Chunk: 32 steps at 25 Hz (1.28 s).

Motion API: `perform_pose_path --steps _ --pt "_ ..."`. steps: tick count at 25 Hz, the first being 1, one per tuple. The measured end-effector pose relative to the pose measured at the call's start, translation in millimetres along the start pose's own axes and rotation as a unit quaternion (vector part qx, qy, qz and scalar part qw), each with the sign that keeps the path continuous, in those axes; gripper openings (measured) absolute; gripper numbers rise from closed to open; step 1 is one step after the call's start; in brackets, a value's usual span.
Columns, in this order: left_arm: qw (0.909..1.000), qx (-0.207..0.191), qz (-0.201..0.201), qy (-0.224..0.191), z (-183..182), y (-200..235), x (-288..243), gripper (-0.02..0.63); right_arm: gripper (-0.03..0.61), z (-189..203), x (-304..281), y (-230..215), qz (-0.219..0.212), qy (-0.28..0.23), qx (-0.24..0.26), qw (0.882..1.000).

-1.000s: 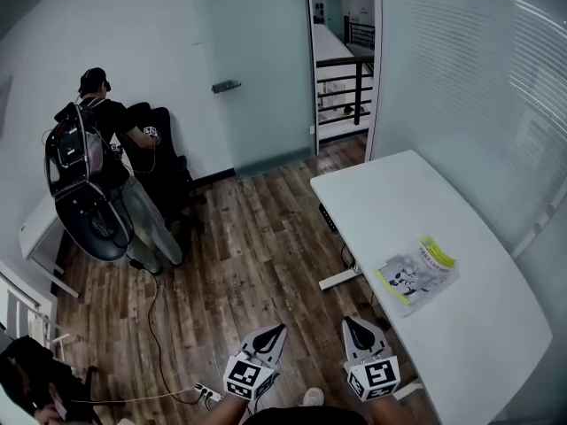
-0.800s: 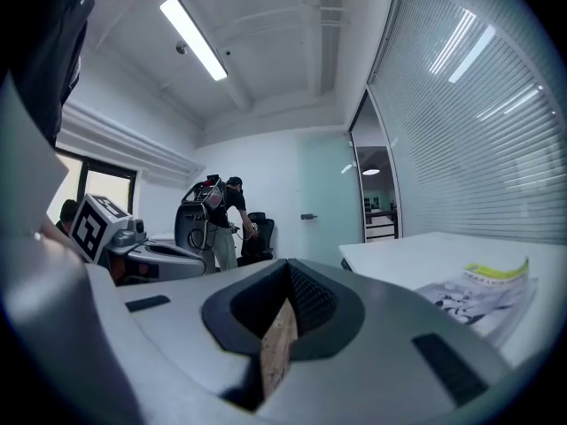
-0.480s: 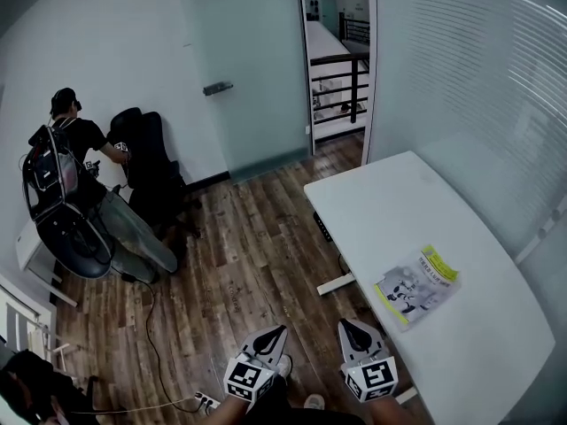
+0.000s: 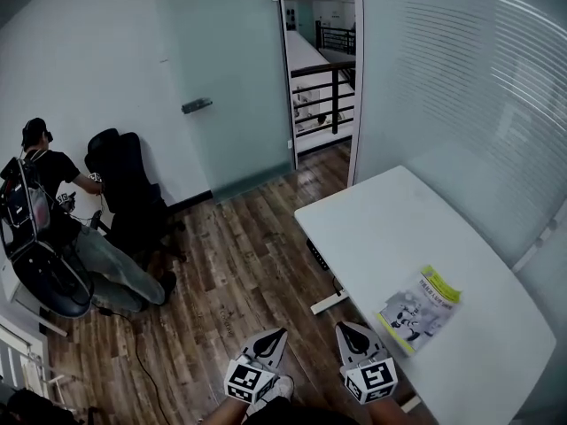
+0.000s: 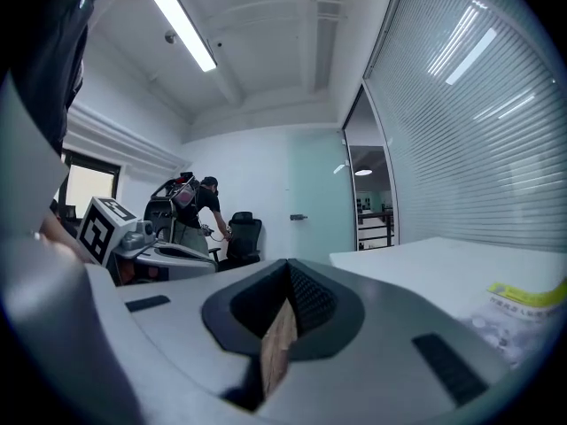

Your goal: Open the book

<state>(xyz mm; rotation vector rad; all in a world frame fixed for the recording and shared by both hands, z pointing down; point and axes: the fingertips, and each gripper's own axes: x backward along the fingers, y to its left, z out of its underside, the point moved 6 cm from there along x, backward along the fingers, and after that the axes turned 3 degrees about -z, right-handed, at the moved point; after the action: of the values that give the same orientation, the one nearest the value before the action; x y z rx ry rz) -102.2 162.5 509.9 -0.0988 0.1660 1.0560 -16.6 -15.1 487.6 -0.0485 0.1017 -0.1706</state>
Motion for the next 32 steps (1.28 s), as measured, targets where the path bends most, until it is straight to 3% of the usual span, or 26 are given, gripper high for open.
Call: perform_pose_path --steps 6,17,27,32 --pt "0.9991 -0.009 0.041 -0.001 -9.9 37.7 -35.4 0.017 0.005 -9.0 -33.7 -2.1 0.018 0.01 0.031 0.999" --pt "0.991 -0.02 0.132 -0.006 -13.1 68.7 -90.6 0.017 0.005 -9.1 -58.5 -30.6 0.124 0.001 0.015 0.992" --pt "0.975 -0.037 0.219 -0.003 -19.7 43.5 -143.2 0.017 0.005 -10.0 -26.1 -53.9 0.212 0.006 0.011 0.977" --pt "0.9691 -0.038 0.244 0.005 -22.3 19.2 -175.7 0.017 0.005 -2.9 -15.3 -81.4 0.248 0.014 0.007 0.969"
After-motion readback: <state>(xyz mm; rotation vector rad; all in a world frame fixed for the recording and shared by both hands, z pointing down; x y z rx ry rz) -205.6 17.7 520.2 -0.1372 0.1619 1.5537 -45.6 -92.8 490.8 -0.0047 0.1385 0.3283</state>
